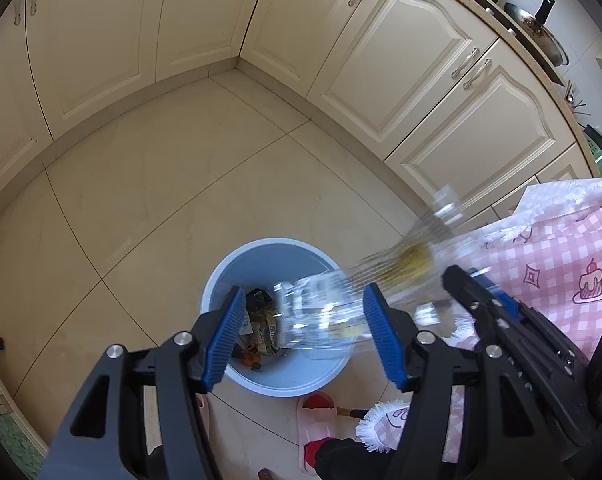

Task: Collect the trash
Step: 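Carry the peel and plastic bag over the blue bucket and open both tools, then move both tools back to the table and grasp the black snack packet with the left tool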

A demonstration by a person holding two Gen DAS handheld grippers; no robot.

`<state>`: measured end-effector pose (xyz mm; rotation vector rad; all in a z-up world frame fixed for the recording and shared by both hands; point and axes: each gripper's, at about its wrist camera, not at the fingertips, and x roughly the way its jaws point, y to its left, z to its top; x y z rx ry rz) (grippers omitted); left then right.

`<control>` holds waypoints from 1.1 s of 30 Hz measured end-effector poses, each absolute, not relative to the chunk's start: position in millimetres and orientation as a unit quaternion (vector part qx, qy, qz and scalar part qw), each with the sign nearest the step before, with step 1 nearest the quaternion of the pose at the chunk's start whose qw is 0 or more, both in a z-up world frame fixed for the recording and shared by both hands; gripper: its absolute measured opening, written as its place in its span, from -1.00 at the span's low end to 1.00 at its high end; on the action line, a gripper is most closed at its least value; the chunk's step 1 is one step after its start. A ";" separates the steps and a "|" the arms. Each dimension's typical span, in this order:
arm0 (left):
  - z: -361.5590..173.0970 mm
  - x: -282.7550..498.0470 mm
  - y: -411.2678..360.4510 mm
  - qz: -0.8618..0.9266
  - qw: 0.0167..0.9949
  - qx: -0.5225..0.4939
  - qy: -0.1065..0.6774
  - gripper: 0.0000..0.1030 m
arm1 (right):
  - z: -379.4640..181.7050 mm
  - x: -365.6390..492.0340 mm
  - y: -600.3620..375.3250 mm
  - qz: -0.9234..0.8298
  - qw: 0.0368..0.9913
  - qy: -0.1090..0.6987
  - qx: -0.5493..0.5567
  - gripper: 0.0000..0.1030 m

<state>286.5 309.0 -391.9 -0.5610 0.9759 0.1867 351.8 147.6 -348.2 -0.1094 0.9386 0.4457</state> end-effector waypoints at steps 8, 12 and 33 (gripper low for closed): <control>-383.3 284.1 306.9 0.094 0.848 -0.254 0.455 0.17 | -337.4 352.7 132.9 0.202 0.876 0.437 -0.042 -0.06; -375.4 278.4 302.3 0.099 0.855 -0.241 0.449 0.17 | -321.5 345.7 123.8 0.202 0.881 0.424 -0.045 -0.06; -202.0 207.8 189.4 0.041 0.934 -0.146 0.324 0.22 | -138.5 230.3 -4.2 0.174 0.950 0.259 -0.016 0.06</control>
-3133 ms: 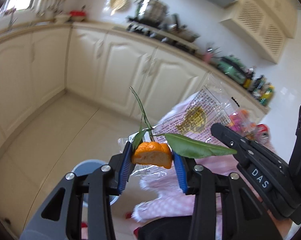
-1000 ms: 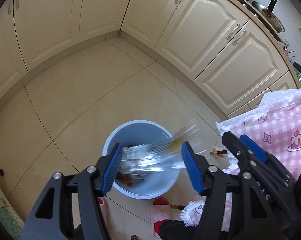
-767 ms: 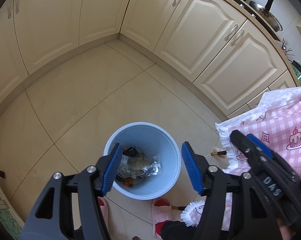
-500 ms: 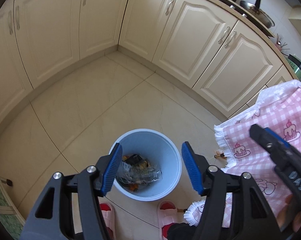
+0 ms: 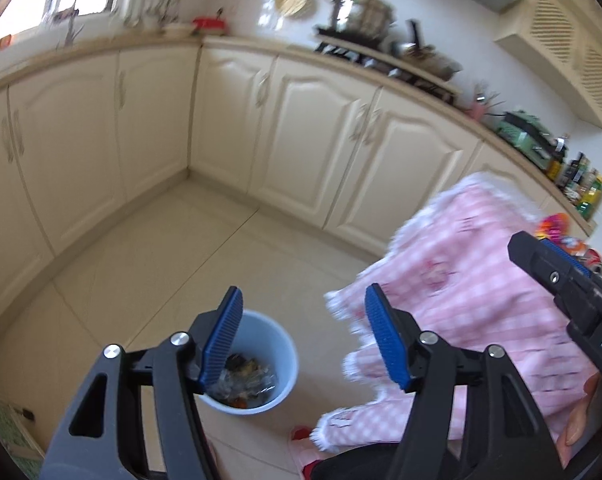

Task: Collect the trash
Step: 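Move both tools back to the table and grasp the black snack packet with the left tool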

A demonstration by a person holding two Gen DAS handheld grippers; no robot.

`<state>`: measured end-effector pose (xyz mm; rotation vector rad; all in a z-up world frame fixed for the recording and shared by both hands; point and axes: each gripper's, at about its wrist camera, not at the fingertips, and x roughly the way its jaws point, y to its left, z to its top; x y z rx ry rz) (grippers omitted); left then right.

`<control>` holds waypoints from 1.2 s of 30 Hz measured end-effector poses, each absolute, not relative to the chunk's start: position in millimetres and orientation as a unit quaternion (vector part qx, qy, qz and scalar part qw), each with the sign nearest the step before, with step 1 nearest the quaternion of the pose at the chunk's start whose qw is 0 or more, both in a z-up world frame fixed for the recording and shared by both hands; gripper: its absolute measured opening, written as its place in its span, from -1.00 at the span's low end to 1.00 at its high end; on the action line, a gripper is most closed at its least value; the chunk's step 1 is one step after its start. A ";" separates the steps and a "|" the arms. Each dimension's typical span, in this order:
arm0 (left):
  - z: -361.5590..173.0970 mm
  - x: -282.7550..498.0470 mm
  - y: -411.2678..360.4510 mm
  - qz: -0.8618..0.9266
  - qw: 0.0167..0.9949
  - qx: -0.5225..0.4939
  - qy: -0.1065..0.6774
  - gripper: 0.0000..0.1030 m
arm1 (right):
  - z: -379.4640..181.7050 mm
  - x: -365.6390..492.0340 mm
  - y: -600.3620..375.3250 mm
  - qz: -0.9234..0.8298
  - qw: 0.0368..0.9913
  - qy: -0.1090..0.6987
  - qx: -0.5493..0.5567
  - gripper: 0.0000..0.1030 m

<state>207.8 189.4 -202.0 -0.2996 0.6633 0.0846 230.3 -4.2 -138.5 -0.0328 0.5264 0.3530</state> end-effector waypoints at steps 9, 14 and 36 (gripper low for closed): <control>-134.6 205.1 77.1 -0.079 0.945 -0.099 0.303 0.32 | -96.0 190.4 -127.7 0.093 0.972 0.214 0.024 0.15; -125.0 219.5 4.6 -0.151 0.931 -0.074 0.324 0.41 | -96.2 185.4 -209.7 0.018 0.974 0.221 0.057 0.23; -157.4 272.9 -195.7 -0.210 0.884 0.130 0.396 0.42 | -128.7 203.3 -349.2 -0.051 0.952 0.274 0.126 0.41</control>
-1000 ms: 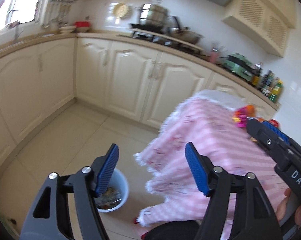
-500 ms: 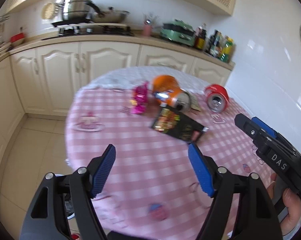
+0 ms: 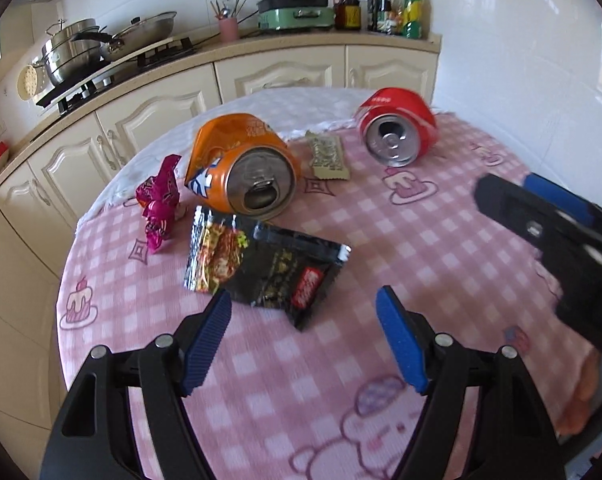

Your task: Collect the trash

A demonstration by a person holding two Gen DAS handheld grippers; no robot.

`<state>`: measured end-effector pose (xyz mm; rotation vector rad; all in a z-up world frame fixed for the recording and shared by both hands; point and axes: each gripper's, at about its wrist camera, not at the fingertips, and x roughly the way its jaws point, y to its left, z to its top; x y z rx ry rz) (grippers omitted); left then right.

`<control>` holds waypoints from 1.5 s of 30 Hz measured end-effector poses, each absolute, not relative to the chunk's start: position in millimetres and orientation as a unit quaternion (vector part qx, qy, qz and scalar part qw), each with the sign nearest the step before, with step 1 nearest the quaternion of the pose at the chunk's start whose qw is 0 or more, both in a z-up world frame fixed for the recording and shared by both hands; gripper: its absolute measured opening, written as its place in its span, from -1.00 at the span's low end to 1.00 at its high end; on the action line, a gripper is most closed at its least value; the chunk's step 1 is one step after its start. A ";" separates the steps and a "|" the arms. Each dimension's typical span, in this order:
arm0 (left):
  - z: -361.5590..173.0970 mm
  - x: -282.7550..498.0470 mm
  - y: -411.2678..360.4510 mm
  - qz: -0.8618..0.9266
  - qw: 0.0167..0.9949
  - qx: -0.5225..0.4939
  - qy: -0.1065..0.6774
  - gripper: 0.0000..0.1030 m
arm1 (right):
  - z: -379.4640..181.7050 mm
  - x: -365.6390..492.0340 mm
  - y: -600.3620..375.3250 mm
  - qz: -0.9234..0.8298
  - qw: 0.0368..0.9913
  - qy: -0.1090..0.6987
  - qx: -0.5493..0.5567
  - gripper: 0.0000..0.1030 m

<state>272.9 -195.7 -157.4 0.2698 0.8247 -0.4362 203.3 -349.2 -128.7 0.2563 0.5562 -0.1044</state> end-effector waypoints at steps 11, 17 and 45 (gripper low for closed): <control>-154.0 286.4 -189.2 -0.226 0.878 0.117 0.406 -0.63 | -132.3 213.1 -354.6 -0.044 0.948 0.286 0.134 0.42; -132.2 278.3 -148.4 -0.264 0.884 0.027 0.384 -0.81 | -126.2 220.7 -337.6 -0.033 0.950 0.288 0.119 0.42; -125.0 291.6 -10.2 -0.218 0.914 -0.082 0.333 -0.85 | -144.9 360.5 -250.1 0.012 0.920 0.385 0.076 0.44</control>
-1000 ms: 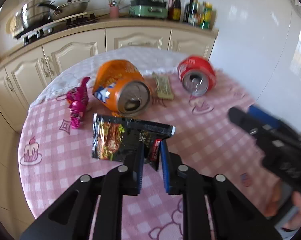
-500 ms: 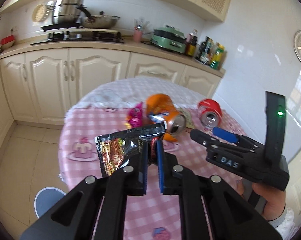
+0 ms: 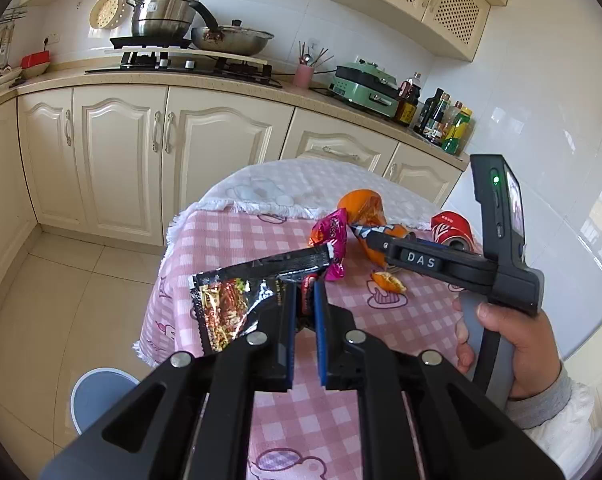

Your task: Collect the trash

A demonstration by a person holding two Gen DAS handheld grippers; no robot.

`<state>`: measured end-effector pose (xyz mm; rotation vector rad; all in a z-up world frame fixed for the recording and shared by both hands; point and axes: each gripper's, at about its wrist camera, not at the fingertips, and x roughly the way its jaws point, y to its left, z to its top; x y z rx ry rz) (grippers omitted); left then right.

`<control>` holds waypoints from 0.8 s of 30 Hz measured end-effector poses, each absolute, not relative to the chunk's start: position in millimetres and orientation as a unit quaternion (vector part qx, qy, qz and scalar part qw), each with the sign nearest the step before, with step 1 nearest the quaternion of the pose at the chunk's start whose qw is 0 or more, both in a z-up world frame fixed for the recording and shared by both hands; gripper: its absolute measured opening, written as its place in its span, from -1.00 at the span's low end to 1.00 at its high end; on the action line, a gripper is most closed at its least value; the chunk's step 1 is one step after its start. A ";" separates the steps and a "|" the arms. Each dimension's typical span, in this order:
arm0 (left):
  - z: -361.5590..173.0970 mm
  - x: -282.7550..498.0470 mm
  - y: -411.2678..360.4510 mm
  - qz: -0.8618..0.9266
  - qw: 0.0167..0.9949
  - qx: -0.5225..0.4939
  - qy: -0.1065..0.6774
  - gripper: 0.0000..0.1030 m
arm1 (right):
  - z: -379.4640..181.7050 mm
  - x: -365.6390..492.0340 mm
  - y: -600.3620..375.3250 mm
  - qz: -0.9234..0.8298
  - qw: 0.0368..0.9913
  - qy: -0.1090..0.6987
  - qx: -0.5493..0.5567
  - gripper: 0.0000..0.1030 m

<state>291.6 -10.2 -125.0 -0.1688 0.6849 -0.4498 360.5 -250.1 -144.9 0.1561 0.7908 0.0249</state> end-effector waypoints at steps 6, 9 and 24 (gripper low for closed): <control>-127.8 291.7 -10.3 -0.222 0.912 -0.085 0.334 -0.85 | -140.7 347.3 -250.0 0.020 0.926 0.371 0.072 0.30; -128.0 290.5 -11.4 -0.223 0.911 -0.085 0.335 -0.85 | -137.2 337.0 -250.7 0.022 0.928 0.367 0.070 0.26; -124.8 274.4 -13.4 -0.235 0.910 -0.084 0.332 -0.85 | -131.7 270.7 -260.2 0.025 0.932 0.357 0.054 0.18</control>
